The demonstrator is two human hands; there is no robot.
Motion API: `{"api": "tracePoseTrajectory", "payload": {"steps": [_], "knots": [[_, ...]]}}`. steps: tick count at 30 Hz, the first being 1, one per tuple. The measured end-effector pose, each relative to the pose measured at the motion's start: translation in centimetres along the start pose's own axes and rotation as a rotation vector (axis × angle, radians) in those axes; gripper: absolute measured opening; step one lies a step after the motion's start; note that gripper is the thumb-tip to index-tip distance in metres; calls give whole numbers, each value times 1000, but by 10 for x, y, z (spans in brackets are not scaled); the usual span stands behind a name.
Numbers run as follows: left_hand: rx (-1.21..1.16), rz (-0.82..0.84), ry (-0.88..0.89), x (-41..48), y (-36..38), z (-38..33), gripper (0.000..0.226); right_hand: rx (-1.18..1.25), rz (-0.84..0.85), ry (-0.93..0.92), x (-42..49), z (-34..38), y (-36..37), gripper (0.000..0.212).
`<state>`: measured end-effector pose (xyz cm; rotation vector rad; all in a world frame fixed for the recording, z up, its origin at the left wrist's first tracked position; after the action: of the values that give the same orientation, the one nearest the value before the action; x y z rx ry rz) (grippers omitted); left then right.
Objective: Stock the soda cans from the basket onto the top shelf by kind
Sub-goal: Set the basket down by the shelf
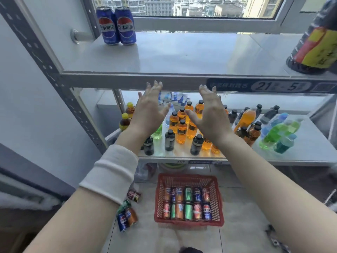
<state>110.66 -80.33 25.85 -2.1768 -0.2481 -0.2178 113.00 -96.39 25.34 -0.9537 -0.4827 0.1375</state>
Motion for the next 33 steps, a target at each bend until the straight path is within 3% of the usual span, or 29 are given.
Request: {"api": "tracePoseTrajectory", "payload": {"steps": [16, 27, 33], "knots": [[-25, 292, -65, -105, 99, 34, 56, -67, 270, 274, -148, -71, 71, 73], [-149, 568, -485, -147, 257, 120, 55, 95, 610, 554, -189, -188, 182, 71], [-239, 709, -732, -197, 398, 217, 50, 168, 831, 748, -220, -278, 316, 73]]}}
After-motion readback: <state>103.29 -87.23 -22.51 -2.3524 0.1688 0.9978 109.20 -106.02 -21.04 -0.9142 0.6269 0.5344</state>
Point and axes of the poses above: each hand's wrist, its own x-axis towards the middle knuckle, its own y-axis out of the palm, z = x × y, the point moved 3 cm from there along x, towards the middle knuckle, and after that the axes turned 2 degrees about z, right-handed, at the moved point
